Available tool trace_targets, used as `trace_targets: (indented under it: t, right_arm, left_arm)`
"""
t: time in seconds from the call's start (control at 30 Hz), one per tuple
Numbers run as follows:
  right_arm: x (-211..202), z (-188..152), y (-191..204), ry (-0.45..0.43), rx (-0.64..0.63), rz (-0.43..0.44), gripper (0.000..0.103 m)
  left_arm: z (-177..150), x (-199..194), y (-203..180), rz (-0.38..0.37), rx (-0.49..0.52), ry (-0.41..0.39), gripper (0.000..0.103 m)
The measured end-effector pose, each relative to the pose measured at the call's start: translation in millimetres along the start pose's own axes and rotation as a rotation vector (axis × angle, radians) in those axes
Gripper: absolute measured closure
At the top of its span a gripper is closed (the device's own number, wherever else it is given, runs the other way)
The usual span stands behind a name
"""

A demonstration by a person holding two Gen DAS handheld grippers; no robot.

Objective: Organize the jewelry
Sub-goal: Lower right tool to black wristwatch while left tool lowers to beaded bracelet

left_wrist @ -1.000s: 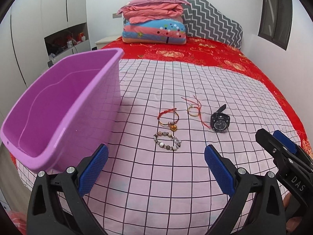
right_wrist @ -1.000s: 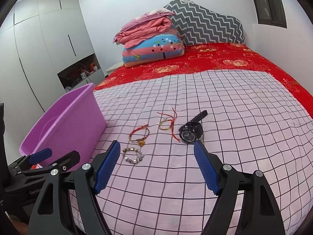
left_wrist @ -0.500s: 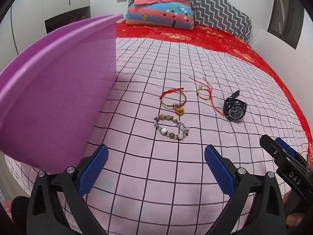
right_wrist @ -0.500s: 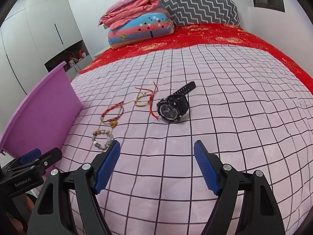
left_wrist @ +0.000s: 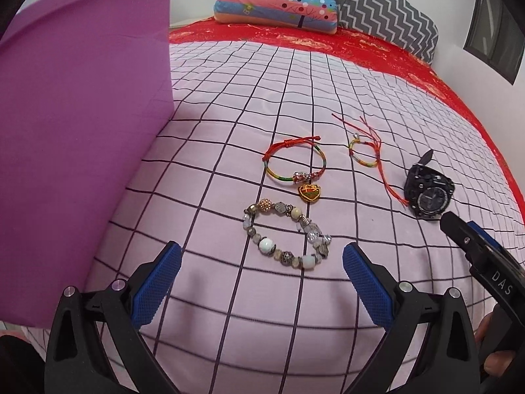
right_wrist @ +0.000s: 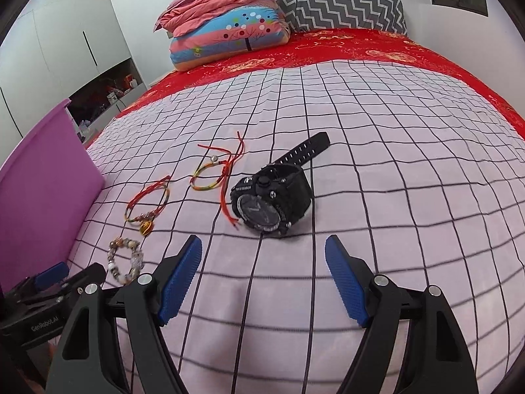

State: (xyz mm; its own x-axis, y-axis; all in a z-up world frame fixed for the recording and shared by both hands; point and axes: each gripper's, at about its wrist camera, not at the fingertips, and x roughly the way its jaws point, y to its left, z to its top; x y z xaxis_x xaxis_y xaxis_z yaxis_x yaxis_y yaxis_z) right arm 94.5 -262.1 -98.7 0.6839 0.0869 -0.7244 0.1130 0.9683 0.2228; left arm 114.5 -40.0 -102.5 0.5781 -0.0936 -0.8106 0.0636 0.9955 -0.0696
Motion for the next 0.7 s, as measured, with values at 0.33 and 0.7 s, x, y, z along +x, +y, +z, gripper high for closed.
trace_targets:
  t: [0.33,0.7]
  right_arm:
    - [39,14,0,0.024,-0.031,-0.017,0.029]
    - [61,28,-2,0.037,-0.025,-0.041,0.029]
  left_arm:
    - [8,29,-3,0.014,-0.013,0.002,0.006]
    - [11,46,-5,0.018,-0.010,0.004,0.006]
